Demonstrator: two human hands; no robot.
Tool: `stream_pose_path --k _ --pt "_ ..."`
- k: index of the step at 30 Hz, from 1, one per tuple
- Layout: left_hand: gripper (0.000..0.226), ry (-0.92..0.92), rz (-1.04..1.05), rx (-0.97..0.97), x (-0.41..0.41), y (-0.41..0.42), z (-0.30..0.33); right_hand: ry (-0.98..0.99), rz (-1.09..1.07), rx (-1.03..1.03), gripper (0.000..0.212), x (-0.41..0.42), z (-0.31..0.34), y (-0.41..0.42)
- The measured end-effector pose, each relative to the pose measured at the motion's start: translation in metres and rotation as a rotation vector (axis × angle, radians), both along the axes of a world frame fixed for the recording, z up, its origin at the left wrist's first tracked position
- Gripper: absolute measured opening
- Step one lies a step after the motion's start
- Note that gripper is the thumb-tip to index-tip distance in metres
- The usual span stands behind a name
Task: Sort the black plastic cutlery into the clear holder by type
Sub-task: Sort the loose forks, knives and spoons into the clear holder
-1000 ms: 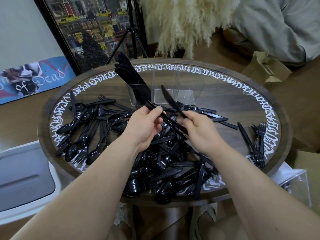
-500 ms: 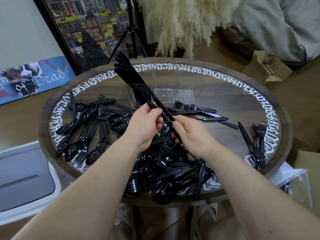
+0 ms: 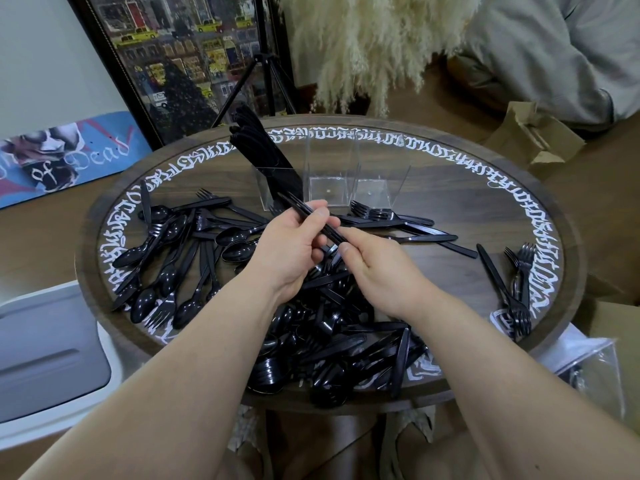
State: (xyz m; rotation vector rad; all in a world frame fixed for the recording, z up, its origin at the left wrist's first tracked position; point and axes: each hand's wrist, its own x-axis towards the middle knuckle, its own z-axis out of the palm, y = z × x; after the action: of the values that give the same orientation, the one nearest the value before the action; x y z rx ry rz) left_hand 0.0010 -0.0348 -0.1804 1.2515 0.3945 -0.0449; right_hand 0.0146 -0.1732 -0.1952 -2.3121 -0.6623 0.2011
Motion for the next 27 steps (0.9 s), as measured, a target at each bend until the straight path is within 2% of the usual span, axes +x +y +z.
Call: stream_pose_path --k 4,7,12,15,22,27 --pt "0.022 0.020 0.053 0.016 0.002 0.001 -0.002 -0.041 -0.024 -0.014 0.041 0.004 -0.003 -0.001" --pt "0.002 0.045 0.211 0.063 0.005 0.006 -0.004 -0.065 -0.023 -0.119 0.042 0.005 -0.002 -0.001" --pt "0.016 0.016 0.290 0.072 0.006 0.016 -0.004 0.009 -0.051 -0.065 0.040 0.007 -0.007 -0.009" --pt "0.017 -0.011 0.269 0.025 0.005 0.017 0.000 0.075 -0.108 0.050 0.036 0.008 -0.009 -0.013" --pt "0.016 -0.063 0.171 -0.025 -0.006 0.013 0.015 0.055 -0.204 0.226 0.031 0.001 -0.001 0.002" --pt "0.011 -0.147 0.128 0.171 -0.011 0.038 0.049 0.010 -0.175 0.199 0.030 0.006 0.021 0.015"
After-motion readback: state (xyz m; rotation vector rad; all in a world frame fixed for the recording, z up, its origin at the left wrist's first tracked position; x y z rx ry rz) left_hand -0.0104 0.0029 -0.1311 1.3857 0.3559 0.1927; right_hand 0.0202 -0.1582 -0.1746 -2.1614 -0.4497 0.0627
